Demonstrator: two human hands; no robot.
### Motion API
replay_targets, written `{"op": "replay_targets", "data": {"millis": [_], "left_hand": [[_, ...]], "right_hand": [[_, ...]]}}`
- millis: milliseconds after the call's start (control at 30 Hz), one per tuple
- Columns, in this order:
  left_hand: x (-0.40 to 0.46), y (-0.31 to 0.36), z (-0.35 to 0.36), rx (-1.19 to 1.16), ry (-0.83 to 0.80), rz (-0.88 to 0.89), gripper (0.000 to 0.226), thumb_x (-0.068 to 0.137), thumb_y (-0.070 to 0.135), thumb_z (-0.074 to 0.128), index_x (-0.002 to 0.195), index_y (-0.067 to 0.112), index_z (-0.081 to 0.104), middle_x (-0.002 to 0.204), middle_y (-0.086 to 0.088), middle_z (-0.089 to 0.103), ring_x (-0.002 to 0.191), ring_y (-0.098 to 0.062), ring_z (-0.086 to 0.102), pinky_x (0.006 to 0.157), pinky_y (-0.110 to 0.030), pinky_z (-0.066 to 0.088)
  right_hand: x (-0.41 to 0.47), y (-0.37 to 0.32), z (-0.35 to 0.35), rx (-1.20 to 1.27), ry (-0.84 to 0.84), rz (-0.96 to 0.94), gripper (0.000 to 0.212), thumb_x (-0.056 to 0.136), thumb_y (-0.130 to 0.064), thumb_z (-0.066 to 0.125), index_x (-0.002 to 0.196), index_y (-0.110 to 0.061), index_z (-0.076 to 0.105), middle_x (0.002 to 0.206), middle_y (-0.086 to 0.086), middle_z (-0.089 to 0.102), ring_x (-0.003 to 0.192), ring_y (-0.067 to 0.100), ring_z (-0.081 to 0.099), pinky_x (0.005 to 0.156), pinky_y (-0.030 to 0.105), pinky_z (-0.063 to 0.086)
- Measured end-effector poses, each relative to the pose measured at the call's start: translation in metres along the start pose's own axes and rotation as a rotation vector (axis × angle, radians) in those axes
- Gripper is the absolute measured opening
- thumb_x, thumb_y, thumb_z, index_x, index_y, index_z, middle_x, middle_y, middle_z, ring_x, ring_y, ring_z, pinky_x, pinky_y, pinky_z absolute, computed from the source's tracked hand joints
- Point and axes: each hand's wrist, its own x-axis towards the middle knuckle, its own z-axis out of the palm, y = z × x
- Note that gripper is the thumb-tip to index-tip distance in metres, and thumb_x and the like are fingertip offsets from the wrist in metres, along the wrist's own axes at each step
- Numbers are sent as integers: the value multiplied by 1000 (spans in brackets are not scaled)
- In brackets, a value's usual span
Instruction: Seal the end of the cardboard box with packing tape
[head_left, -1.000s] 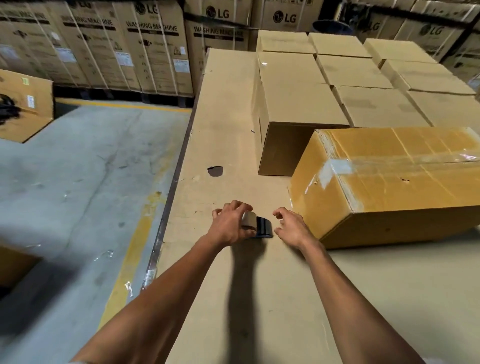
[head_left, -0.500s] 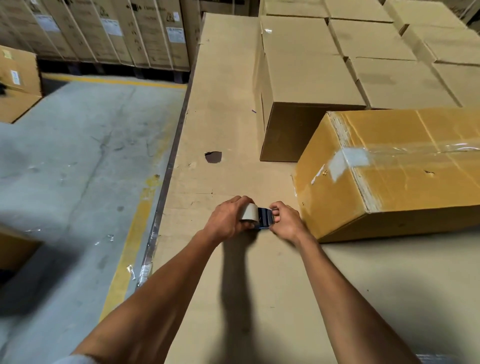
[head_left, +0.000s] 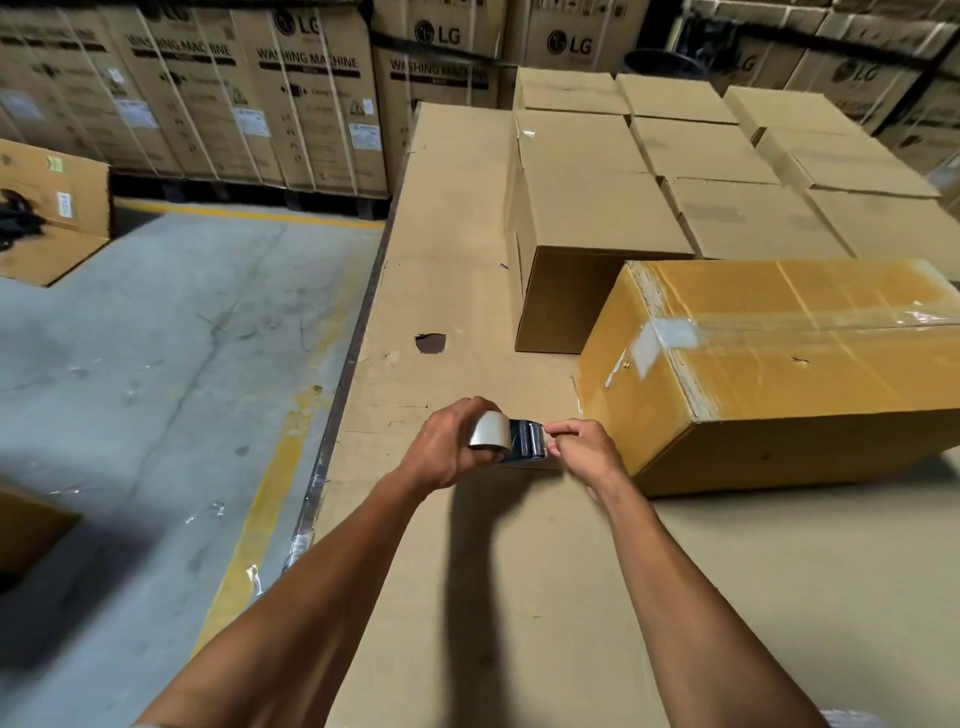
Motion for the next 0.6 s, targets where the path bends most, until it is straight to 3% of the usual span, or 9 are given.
{"op": "replay_targets", "data": {"millis": [67, 200, 300, 467, 600], "left_hand": [[-5, 8, -4, -3, 19, 17, 54, 84, 32, 97, 129, 25, 68, 119, 3, 75, 103, -24, 71, 89, -49, 63], [-15, 19, -9, -26, 38, 39, 54, 84, 29, 98, 129, 27, 68, 121, 5, 74, 106, -21, 72, 90, -49, 64], [-24, 27, -10, -5, 55, 66, 54, 86, 29, 98, 131, 24, 68, 122, 5, 73, 104, -19, 70, 90, -47, 64], [-35, 35, -10, 17, 83, 87, 56, 87, 34, 98, 133, 24, 66, 124, 4, 72, 104, -19, 68, 87, -46, 65], [-40, 38, -10, 19, 107, 97, 56, 88, 36, 97, 132, 24, 65, 124, 3, 72, 103, -20, 68, 85, -45, 65]], "right_hand": [[-7, -3, -4, -24, 17, -5, 28, 80, -21, 67, 79, -45, 79, 96, -23, 79, 100, 10, 73, 98, 35, 58], [-7, 2, -8, -5, 38, -61, 34, 73, -26, 61, 78, -54, 80, 89, -23, 79, 95, 12, 76, 94, 40, 63], [-36, -11, -16, -14, 66, -86, 28, 82, -22, 62, 79, -42, 82, 97, -16, 81, 101, 17, 75, 94, 35, 60], [-54, -19, -20, -133, 108, -180, 24, 96, -15, 69, 114, -20, 84, 123, -1, 79, 119, 21, 68, 103, 27, 49], [-61, -17, -19, -220, 115, -265, 27, 97, -14, 73, 123, -12, 79, 129, 6, 77, 123, 22, 68, 111, 23, 43]]}}
